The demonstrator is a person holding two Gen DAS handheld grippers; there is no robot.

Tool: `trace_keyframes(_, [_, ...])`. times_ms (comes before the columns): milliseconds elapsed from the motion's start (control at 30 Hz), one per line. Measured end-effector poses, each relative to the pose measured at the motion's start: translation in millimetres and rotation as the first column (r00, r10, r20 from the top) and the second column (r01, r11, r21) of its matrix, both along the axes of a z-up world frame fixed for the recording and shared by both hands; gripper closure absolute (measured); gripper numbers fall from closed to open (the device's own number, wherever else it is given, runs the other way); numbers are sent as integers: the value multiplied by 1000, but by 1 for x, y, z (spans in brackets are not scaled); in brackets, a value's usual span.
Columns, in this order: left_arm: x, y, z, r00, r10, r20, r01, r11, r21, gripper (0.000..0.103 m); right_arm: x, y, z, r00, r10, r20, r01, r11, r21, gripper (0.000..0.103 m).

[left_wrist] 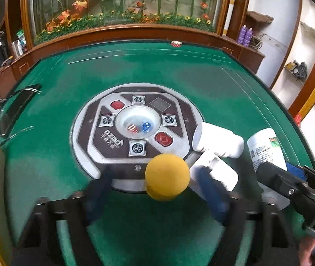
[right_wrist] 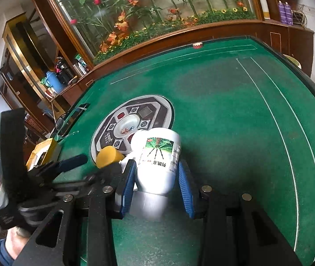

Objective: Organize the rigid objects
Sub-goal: 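Grasp the yellow-lidded jar with the left tool while the right tool grasps the green-labelled white bottle, then lift and carry the jar with the left tool while the right tool carries the bottle to the tray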

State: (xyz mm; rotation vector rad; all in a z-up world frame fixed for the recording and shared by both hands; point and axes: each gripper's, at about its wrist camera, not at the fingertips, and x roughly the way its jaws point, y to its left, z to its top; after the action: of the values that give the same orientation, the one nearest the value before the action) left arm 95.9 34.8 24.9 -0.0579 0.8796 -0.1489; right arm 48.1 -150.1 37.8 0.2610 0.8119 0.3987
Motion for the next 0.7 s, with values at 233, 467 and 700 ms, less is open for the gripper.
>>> trace_keyframes(233, [-14, 20, 4, 999, 48, -8, -48, 998, -35, 60, -8, 4, 7, 999, 29, 40, -29, 1000, 8, 66])
trace_keyframes(467, [-76, 46, 45, 995, 74, 62, -66, 990, -126, 60, -25, 15, 24, 986, 122, 112, -125, 992, 26, 66])
trace_keyframes(700, [-153, 81, 118, 974, 111, 199, -77, 982, -171, 60, -42, 44, 36, 952, 276, 131, -286, 956, 63, 66])
